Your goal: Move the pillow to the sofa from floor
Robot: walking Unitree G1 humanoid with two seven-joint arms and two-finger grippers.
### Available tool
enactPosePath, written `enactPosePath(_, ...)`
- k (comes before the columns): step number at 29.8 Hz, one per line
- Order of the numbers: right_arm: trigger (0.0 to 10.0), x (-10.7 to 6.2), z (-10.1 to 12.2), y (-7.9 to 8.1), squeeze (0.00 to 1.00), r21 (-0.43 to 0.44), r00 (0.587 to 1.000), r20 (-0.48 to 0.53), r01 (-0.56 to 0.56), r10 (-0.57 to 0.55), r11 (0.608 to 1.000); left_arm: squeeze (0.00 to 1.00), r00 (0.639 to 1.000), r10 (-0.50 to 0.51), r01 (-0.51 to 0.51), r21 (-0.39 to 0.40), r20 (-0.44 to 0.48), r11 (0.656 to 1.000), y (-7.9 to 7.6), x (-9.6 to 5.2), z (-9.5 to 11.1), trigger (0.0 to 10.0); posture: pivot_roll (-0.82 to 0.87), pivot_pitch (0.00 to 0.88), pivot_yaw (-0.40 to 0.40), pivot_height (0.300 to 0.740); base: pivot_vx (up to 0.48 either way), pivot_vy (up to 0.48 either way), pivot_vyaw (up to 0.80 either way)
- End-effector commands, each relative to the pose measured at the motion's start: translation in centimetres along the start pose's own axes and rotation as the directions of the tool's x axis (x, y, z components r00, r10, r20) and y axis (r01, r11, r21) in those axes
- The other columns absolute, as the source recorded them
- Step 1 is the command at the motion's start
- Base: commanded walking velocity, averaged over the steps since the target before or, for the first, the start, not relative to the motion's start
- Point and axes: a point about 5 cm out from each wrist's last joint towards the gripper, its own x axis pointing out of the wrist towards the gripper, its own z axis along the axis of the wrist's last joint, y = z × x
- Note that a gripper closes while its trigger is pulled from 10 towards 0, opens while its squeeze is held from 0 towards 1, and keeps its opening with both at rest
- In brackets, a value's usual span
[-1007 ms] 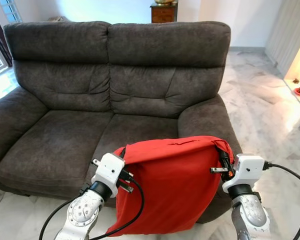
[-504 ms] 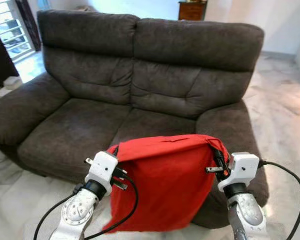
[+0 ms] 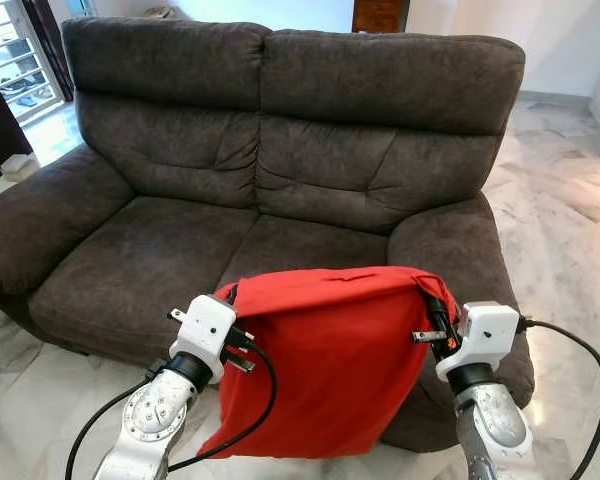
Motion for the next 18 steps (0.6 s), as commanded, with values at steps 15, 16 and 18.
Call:
enactPosePath(15,10.0,0.8,2.9,0.4,0.00,-0.019,0.992,0.121,-0.032,0.034,0.999,0.00,0.984,0.127,-0.128,-0.005,0.121,0.992,2.5,0.3,2.6,10.0,0.03,0.065,0.018,0.740,0.366,0.112,0.00)
enactPosePath(16,10.0,0.8,2.9,0.4,0.00,-0.023,0.992,0.120,-0.031,0.033,0.999,0.00,0.984,0.128,-0.128,-0.005,0.121,0.992,2.5,0.3,2.6,10.0,0.03,0.065,0.018,0.740,0.416,0.000,0.00)
enactPosePath(18,10.0,0.8,2.9,0.5,0.00,-0.029,0.992,0.123,-0.036,0.040,0.999,0.00,0.983,0.134,-0.135,-0.004,0.124,0.991,2.7,0.3,2.7,10.0,0.03,0.065,0.019,0.740,0.414,0.000,0.25)
